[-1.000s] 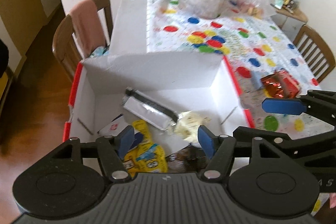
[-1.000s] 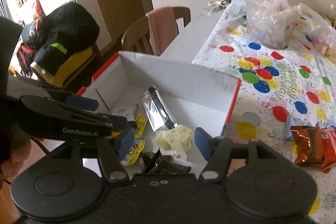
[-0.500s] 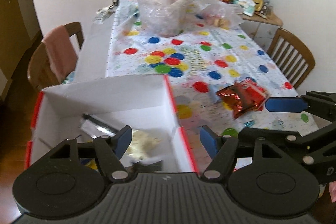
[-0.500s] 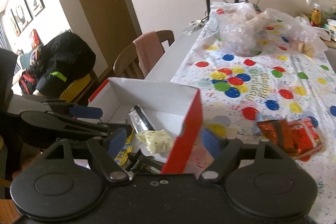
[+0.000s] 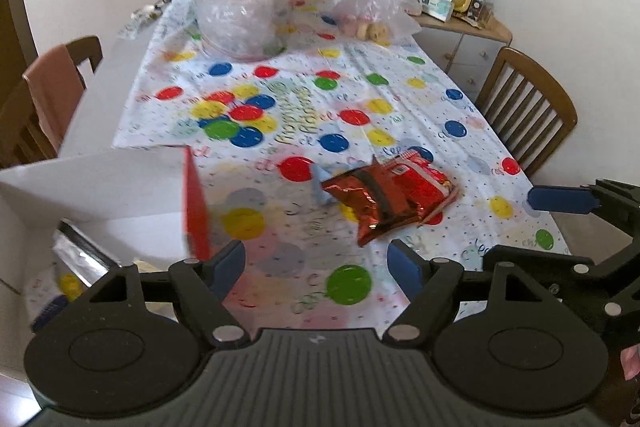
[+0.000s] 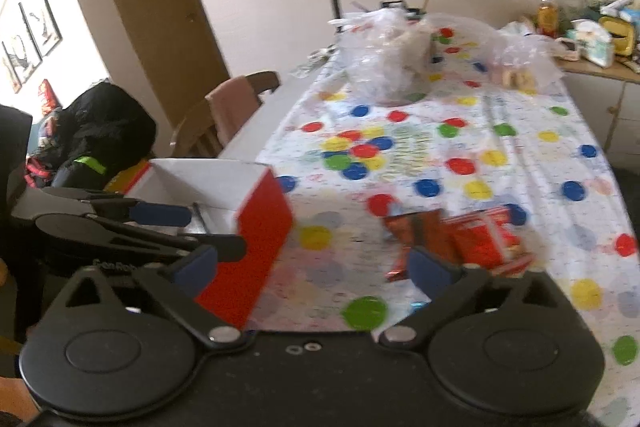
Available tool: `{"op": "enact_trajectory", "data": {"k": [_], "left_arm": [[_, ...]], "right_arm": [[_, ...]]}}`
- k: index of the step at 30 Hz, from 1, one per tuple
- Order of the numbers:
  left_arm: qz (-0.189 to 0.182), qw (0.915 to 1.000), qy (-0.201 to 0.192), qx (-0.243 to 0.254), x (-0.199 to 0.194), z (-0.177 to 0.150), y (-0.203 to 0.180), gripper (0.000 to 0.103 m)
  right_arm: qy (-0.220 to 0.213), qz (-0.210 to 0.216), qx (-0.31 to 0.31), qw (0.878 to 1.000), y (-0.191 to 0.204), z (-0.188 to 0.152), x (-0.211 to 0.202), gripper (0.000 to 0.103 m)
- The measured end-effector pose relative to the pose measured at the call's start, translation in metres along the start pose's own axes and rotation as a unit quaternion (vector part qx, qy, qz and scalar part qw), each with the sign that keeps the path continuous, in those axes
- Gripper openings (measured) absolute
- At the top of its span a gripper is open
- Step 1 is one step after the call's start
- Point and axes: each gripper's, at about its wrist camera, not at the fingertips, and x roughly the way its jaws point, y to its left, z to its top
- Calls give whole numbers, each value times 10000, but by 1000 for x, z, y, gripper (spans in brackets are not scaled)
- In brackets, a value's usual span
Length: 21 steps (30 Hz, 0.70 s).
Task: Organize snacks
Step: 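Move both grippers back over the chip bags on the table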
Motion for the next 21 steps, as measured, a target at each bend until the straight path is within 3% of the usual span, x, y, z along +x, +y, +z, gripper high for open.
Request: {"op": "enact_trajectory", "data": {"k": [10,16,21], "left_arm": [[136,9980,378,-485,58,30,-35,78],[221,9918,798,-973,104,49,-41,78],[373,9889,981,-1048,135,60,-50,78]], "right_arm": [[188,-416,-122,9989,-84,-4,0,103],[356,-549,-126,9978,-130,-2,9,103],[434,-563,-36,9975,-155,-2,16,103]]}}
